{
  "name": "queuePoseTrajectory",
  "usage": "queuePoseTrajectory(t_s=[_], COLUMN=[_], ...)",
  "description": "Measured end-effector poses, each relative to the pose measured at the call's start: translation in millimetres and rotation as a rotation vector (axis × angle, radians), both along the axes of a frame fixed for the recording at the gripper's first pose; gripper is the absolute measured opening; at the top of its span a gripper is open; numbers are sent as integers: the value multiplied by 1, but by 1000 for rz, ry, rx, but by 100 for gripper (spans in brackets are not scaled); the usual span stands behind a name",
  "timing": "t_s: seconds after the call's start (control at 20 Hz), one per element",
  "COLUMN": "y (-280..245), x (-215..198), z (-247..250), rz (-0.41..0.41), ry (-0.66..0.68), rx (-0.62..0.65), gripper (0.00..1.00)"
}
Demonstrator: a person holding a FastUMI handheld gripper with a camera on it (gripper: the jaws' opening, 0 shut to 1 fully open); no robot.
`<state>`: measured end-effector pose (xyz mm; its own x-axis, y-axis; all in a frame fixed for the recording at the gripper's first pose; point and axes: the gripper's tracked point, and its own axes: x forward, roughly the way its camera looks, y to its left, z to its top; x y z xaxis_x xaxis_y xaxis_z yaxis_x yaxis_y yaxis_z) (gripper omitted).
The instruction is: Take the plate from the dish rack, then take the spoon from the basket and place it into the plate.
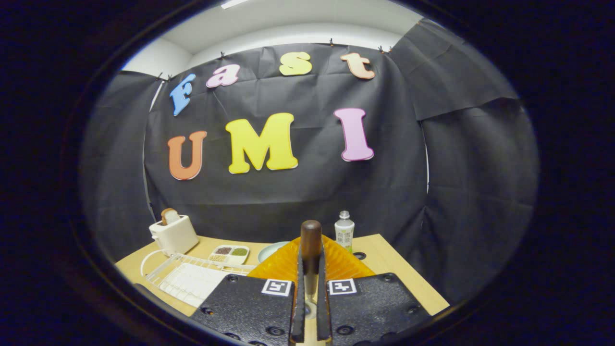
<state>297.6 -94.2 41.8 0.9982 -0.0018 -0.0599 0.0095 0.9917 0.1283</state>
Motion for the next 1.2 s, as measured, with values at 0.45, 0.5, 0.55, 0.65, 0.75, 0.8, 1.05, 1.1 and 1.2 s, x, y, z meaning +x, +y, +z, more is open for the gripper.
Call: queuePoseTrajectory(t_s=[0.45, 0.5, 0.55, 0.65, 0.75, 0.8, 1.05, 1.1, 1.2], y=[80, 88, 93, 107, 118, 123, 154, 155, 161], x=[-109, -118, -127, -141, -149, -153, -140, -137, -136], z=[-33, -42, -51, -72, -90, -100, -151, -158, -165], rz=[-7, -13, -29, -52, -73, -75, -28, -28, -28], ry=[22, 21, 15, 22, 36, 37, 93, 103, 117], rx=[-21, -19, -7, 0, 0, 9, 42, 46, 56], gripper=[15, 15, 15, 15, 15, 15, 15, 15, 15])
